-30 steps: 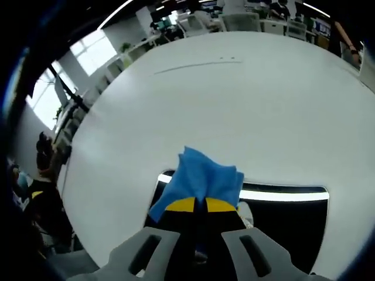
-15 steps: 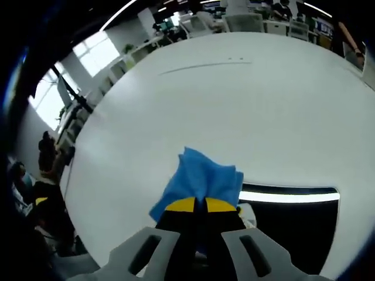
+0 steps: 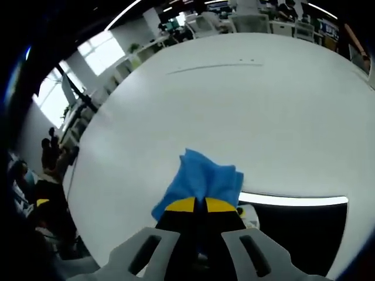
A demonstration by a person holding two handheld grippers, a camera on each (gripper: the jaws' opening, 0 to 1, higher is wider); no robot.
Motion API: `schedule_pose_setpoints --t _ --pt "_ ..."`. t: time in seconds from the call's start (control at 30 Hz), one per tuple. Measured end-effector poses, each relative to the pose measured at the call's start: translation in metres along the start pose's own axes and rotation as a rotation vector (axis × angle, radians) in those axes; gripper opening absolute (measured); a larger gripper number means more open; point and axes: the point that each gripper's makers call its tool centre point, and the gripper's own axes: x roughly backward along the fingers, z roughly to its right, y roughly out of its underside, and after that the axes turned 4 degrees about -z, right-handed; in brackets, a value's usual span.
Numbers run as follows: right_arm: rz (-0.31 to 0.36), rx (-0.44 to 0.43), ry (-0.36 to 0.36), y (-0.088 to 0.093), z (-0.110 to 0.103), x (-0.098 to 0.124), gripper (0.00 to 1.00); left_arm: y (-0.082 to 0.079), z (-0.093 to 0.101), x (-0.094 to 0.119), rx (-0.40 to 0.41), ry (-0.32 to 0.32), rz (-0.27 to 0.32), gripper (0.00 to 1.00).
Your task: Wipe the mirror surface with the cleaning cloth until all visible marks leave the cleaned area.
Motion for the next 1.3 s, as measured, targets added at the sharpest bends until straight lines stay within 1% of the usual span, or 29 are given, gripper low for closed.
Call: schedule_pose_setpoints --t 0.13,0.27,0.4,0.53,0.67,0.93,1.1,1.3 --pt "-0.001 0.017 -0.005 0.000 0.000 0.000 0.00 -0.001 0.001 -0.001 0.016 0.000 0.007 0.99" --pt "-0.001 0.019 -0.006 0.000 0.000 0.000 0.00 -0.004 0.002 -0.002 0.010 0.002 0.009 0.99" --pt "0.006 0.066 0.005 0.003 -0.003 0.001 0.00 -0.005 0.004 -0.002 0.036 0.002 0.019 0.99" --pt "0.011 0.073 0.002 0.008 -0.003 0.003 0.00 0.001 0.009 -0.004 0.031 0.005 0.003 0.99" --pt "0.016 0.080 -0.002 0.012 -0.004 0.006 0.00 0.003 0.010 -0.004 0.029 0.006 0.000 0.99" --pt "0.025 0.082 -0.013 0.024 -0.007 0.011 0.00 -0.001 0.011 -0.005 0.026 -0.001 0.002 0.99" --pt "0.049 0.111 -0.037 0.028 -0.009 0.014 0.00 -0.004 0.012 -0.008 0.019 -0.001 0.005 0.99" --pt "0.048 0.099 -0.028 0.033 -0.010 0.015 0.00 -0.004 0.015 -0.007 -0.008 0.017 -0.001 0.99"
